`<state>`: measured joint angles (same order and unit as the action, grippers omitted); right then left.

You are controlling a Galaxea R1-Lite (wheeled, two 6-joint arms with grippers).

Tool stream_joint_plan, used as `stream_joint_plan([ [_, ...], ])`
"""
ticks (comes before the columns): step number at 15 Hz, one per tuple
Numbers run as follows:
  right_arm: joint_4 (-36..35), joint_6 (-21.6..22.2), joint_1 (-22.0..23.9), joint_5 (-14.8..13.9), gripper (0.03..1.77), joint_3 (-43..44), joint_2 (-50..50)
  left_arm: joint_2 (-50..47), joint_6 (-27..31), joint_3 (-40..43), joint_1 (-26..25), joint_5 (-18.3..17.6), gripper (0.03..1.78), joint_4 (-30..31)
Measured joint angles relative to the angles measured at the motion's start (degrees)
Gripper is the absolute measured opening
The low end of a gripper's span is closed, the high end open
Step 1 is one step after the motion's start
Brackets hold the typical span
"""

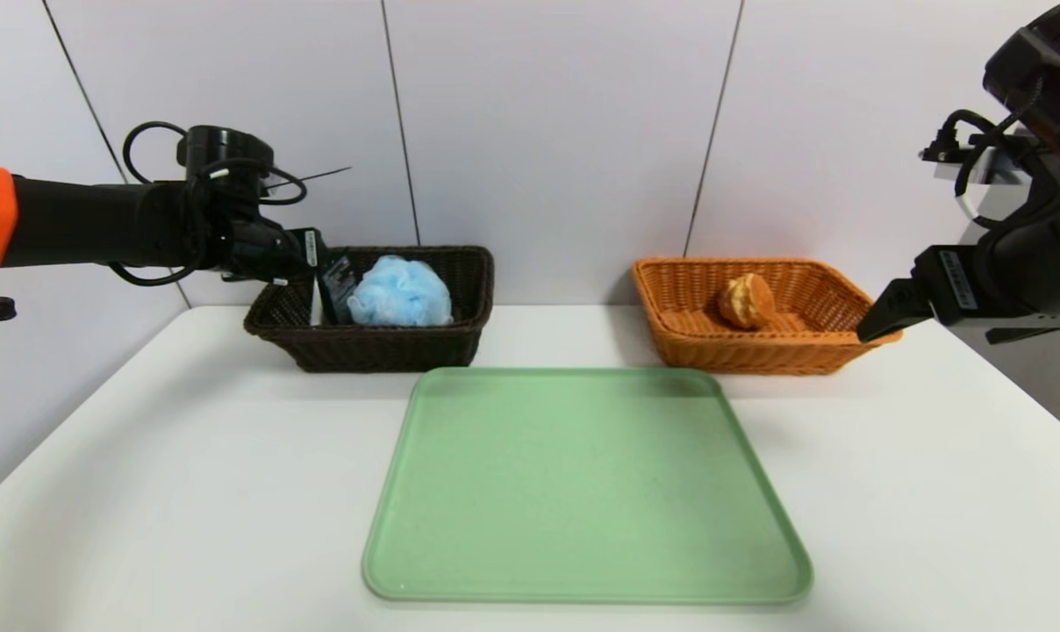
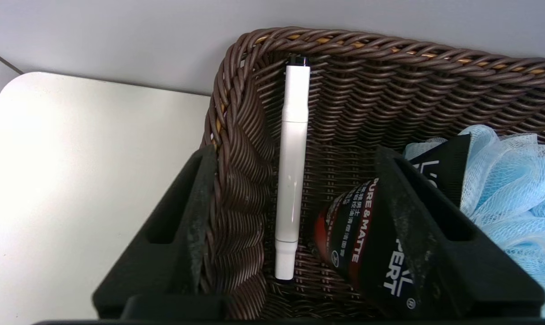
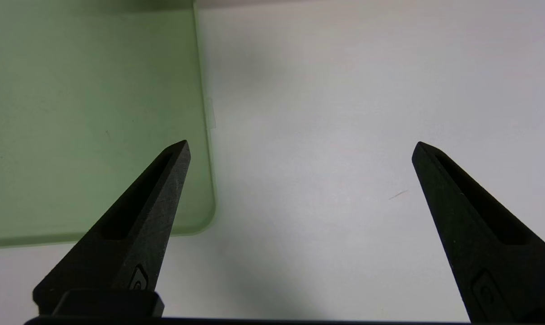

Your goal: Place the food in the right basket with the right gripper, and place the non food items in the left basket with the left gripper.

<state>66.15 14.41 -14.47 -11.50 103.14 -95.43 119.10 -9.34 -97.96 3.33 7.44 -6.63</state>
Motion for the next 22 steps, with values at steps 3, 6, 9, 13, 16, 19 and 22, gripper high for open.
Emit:
stream_joint_plan([
  [3,0.0,0.0,0.0,0.0,1.7,0.0,0.1,-1.8,0.2,-0.4,0.4,0.0,1.41,-0.1],
  [6,0.0,0.1,0.0,0.0,1.7,0.6,0.2,-7.7,0.9,-0.4,2.1,0.0,1.5,-1.3],
  [9,0.0,-1.5,0.0,0.0,1.7,2.0,0.4,-16.1,5.5,1.5,2.7,-2.3,1.57,-7.9],
  [13,-3.1,-6.6,0.0,0.1,1.7,2.9,1.7,-29.1,14.5,7.1,0.7,-12.1,1.62,-18.8],
  [16,-6.1,-9.2,-0.5,0.2,1.7,2.7,3.7,-38.9,15.1,14.2,0.1,-12.4,1.65,-24.6],
  [19,-6.1,-9.4,-1.1,0.3,1.7,0.8,7.6,-48.7,14.7,22.4,-1.6,-10.0,1.67,-25.4],
  [22,-6.2,-8.7,-0.3,0.1,1.7,-5.3,15.0,-58.6,13.1,28.0,-4.8,-9.3,1.67,-25.9],
])
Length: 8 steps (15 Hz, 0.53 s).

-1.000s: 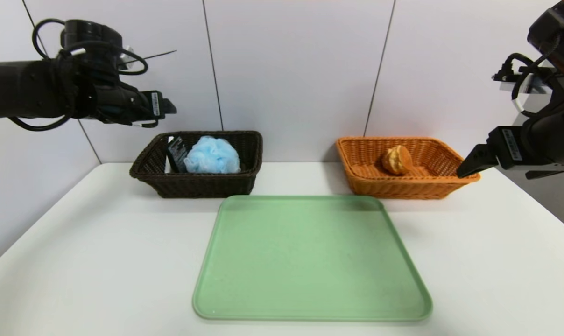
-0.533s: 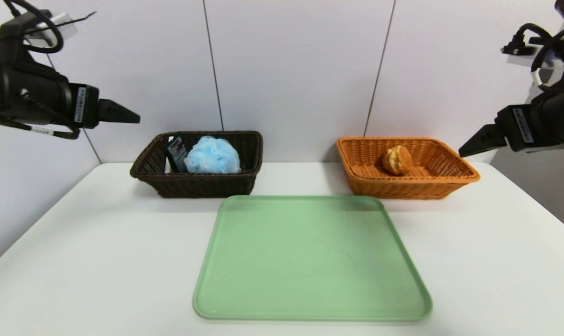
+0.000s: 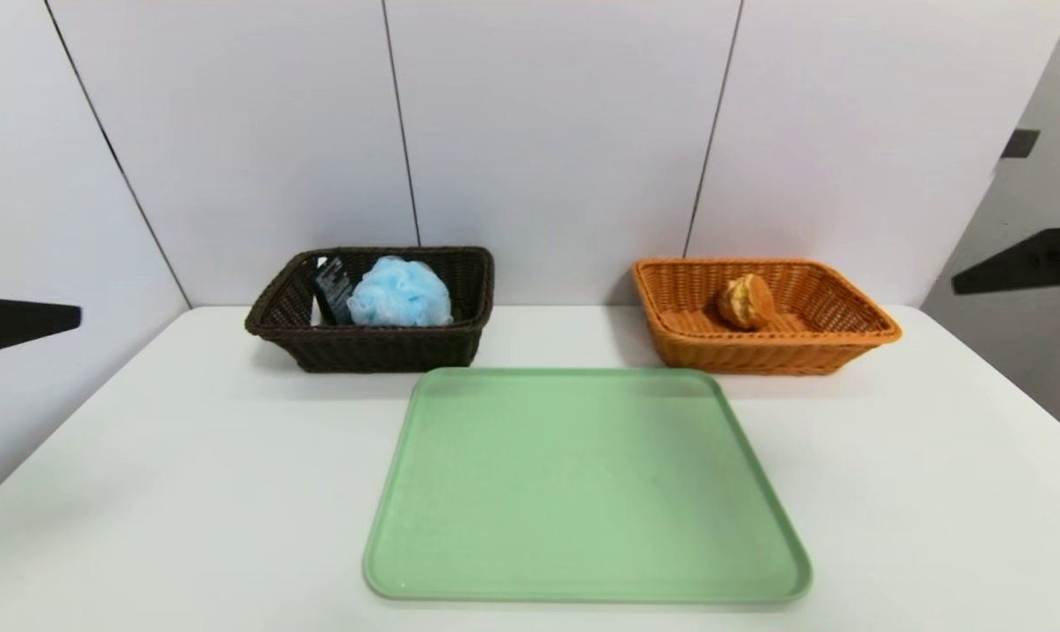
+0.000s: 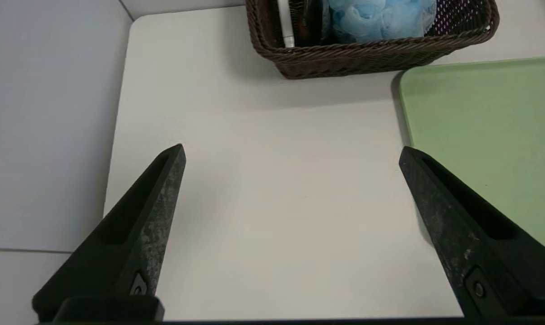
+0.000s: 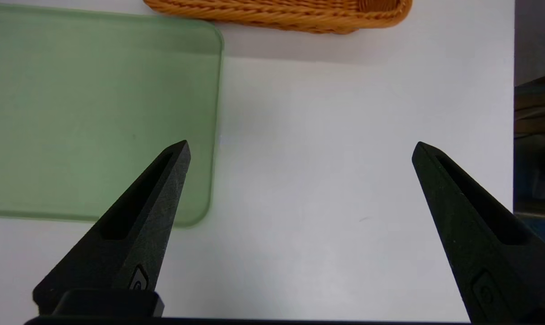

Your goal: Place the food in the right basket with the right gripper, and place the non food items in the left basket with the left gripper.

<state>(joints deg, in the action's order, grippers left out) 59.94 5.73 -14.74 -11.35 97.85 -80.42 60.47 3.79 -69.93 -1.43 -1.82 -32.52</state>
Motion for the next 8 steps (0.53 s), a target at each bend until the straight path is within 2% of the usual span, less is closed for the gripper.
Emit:
stream_joint_plan([
  [5,-1.6,0.3,5.3,0.3,1.7,-17.4,19.6,-18.8,-0.6,11.7,-1.4,1.4,1.69,-0.8],
  [8,-4.9,0.0,7.4,0.5,1.7,-28.1,34.0,-30.9,0.5,17.6,-1.4,1.4,1.69,-5.2],
])
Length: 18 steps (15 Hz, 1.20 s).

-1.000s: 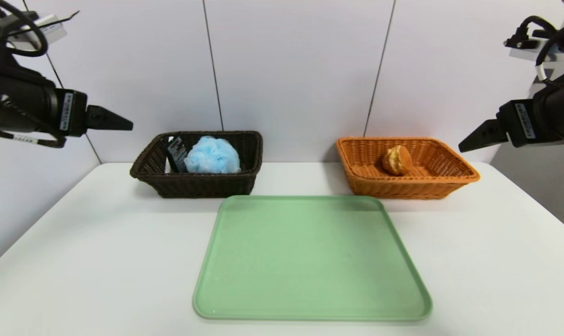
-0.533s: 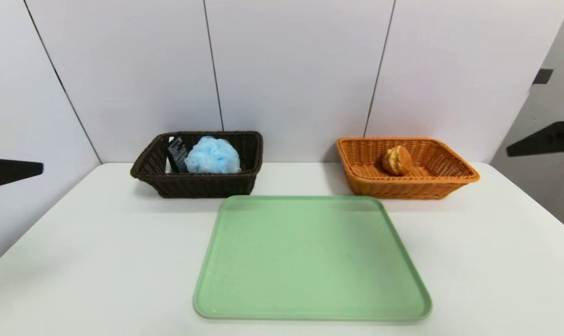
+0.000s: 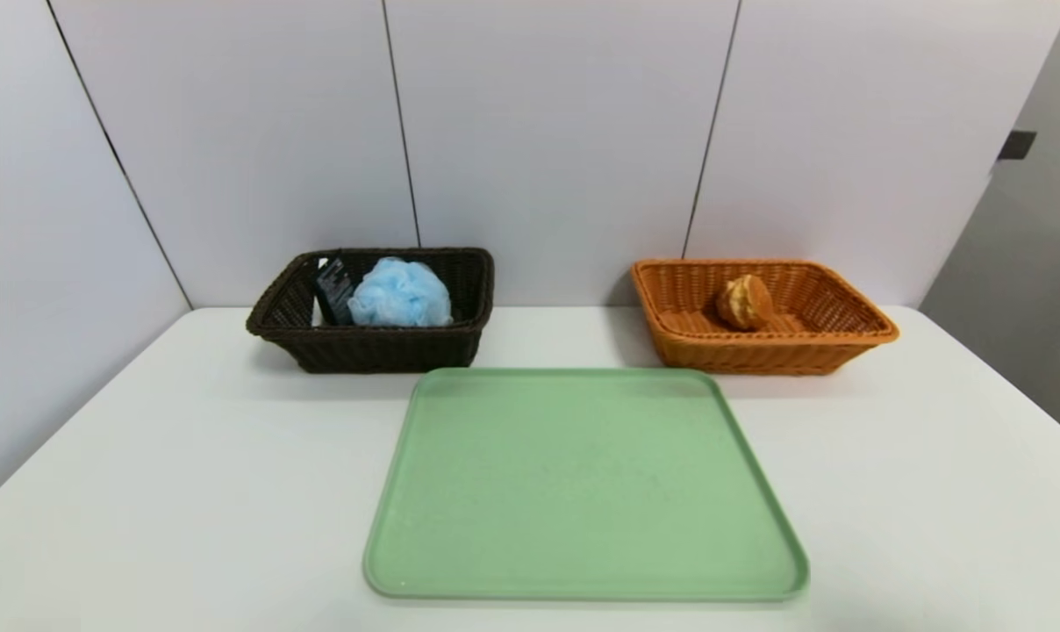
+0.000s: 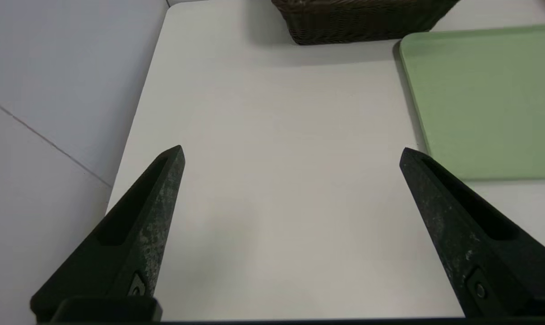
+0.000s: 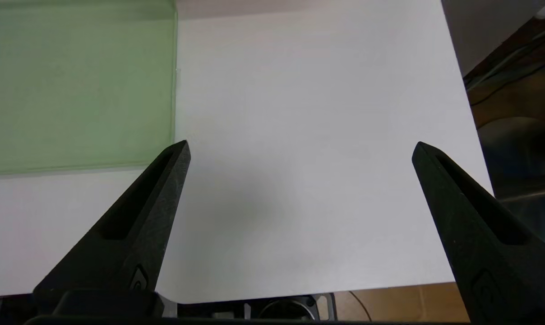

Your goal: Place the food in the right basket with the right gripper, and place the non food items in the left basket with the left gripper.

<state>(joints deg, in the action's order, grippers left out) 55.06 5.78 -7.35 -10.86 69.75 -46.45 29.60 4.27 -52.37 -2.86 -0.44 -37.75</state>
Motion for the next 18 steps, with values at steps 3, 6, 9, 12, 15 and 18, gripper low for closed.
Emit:
stream_joint_plan([
  [3,-1.5,-0.2,1.1,0.2,1.7,-7.2,13.1,-9.4,0.7,1.9,0.5,-1.0,1.69,-7.4],
  [6,-1.9,-2.5,1.7,0.2,1.7,-11.3,23.8,-16.5,3.6,2.4,1.5,-1.3,1.69,-9.2],
  [9,-4.7,-2.6,1.8,-0.3,1.7,-10.7,28.8,-23.2,4.6,3.4,1.8,-0.8,1.69,-9.6],
  [12,-7.5,-2.7,1.8,-0.8,1.7,-9.2,30.4,-27.9,3.2,4.9,2.2,2.8,1.69,-9.3],
  [15,-7.8,-4.5,5.3,-1.4,1.7,-8.1,30.7,-29.4,3.1,5.2,2.3,3.7,1.69,-9.3],
  [18,-8.7,-5.0,9.4,4.9,1.7,-8.2,31.5,-29.6,2.5,5.1,2.3,3.7,1.69,-9.2],
])
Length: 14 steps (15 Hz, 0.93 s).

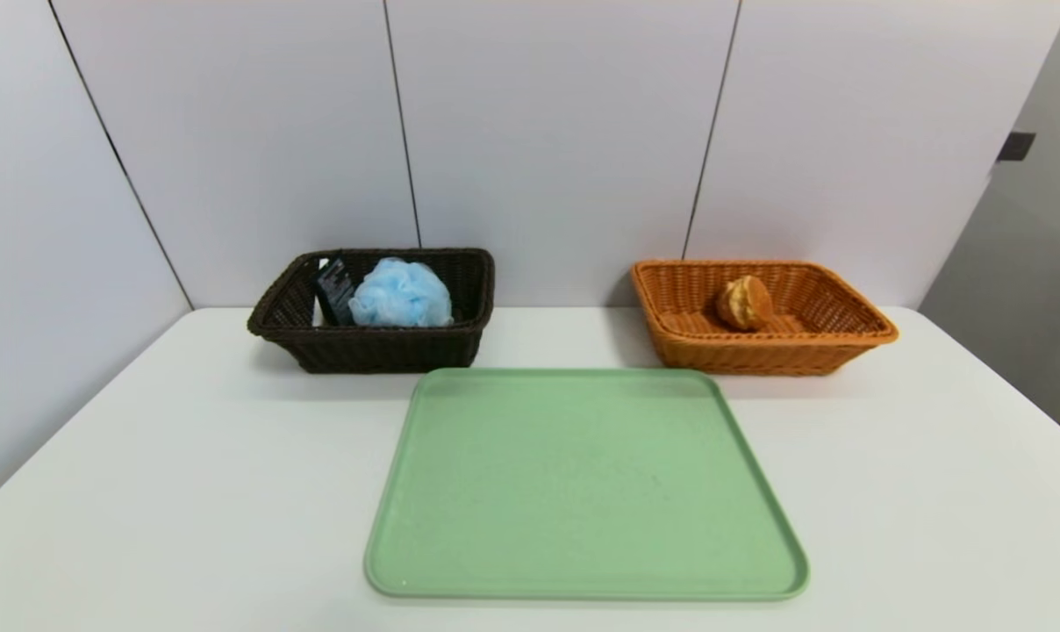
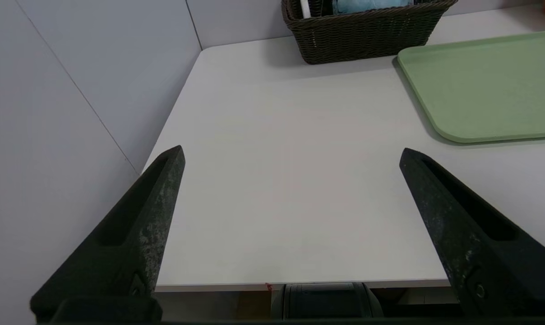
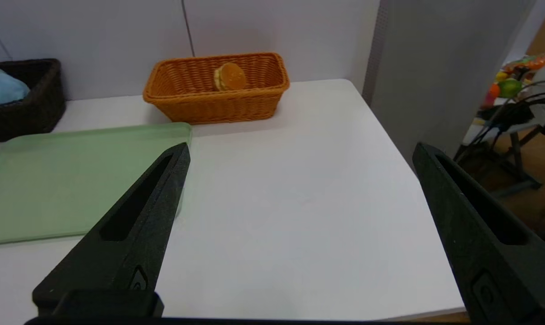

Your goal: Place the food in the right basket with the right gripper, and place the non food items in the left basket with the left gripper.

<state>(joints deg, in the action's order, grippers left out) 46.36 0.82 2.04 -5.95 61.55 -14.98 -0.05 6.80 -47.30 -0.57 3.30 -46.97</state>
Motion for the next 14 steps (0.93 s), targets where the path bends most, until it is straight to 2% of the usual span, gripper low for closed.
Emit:
stream_joint_plan([
  [6,-1.6,-0.8,-0.8,0.1,1.7,-3.3,2.9,-0.1,-0.6,1.5,0.0,0.2,1.69,0.0],
  [9,-5.4,-5.7,-1.5,0.0,1.7,-10.8,9.6,-0.1,-2.2,3.3,0.0,0.0,1.69,0.9],
  [11,-11.1,-10.0,-1.9,0.1,1.7,-15.8,12.7,-0.1,-2.3,5.2,0.0,0.0,1.69,4.4],
  [12,-14.1,-12.0,-1.9,0.1,1.7,-17.8,13.5,-0.1,-2.5,6.7,0.0,0.0,1.69,7.7],
  [14,-19.1,-13.2,-2.0,0.2,1.7,-21.6,14.5,-0.1,-2.7,12.2,0.0,0.0,1.69,16.3],
])
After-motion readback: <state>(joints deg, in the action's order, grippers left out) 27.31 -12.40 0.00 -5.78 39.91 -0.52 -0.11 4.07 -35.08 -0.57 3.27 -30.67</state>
